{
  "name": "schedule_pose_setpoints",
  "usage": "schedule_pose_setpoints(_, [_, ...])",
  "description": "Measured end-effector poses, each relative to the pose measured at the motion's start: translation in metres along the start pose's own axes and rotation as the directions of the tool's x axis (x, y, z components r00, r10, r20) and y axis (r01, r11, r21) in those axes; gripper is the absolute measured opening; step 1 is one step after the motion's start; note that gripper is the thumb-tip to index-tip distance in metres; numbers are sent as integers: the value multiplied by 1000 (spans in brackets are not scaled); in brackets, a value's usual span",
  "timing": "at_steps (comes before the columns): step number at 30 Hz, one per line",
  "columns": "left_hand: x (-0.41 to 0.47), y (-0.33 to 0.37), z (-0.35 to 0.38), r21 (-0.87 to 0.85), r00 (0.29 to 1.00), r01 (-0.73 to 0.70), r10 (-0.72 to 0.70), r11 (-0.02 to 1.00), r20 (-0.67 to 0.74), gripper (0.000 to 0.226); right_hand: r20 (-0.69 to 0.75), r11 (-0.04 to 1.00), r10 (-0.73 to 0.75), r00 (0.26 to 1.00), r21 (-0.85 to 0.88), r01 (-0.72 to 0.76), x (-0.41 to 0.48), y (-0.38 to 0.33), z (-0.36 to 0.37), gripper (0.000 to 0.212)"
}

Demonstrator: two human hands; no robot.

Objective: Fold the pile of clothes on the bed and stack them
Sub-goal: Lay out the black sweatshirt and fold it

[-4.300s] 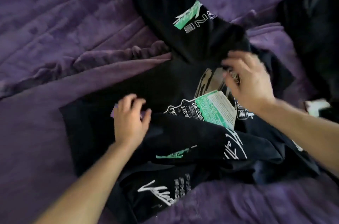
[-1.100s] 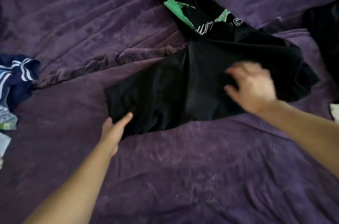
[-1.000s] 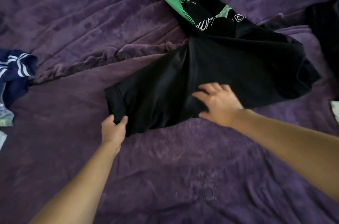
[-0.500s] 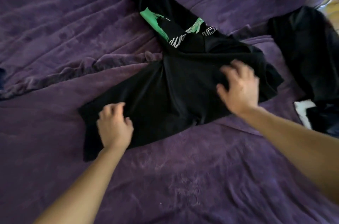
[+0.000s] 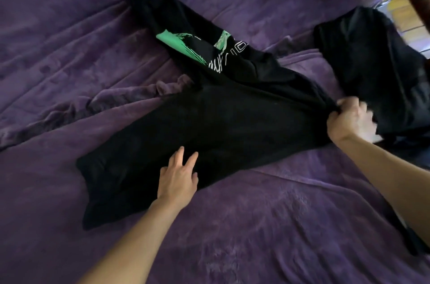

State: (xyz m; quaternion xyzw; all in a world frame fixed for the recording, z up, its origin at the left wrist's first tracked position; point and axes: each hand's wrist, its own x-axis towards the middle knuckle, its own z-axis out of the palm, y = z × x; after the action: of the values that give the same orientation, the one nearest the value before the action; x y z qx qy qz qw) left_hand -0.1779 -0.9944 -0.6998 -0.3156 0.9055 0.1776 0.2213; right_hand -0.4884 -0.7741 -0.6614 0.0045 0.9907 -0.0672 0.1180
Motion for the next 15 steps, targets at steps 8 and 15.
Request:
schedule_pose_setpoints(8, [46,-24,-30,59,942,78,-54,995,-331,53,-252,430,-882,398,-87,899,-26,-174,19,45])
schedule_pose_setpoints(15, [87,-79,-10,98,975,170,-153,981,-160,67,306,587,-667,679,-345,732,58,-184,67,68])
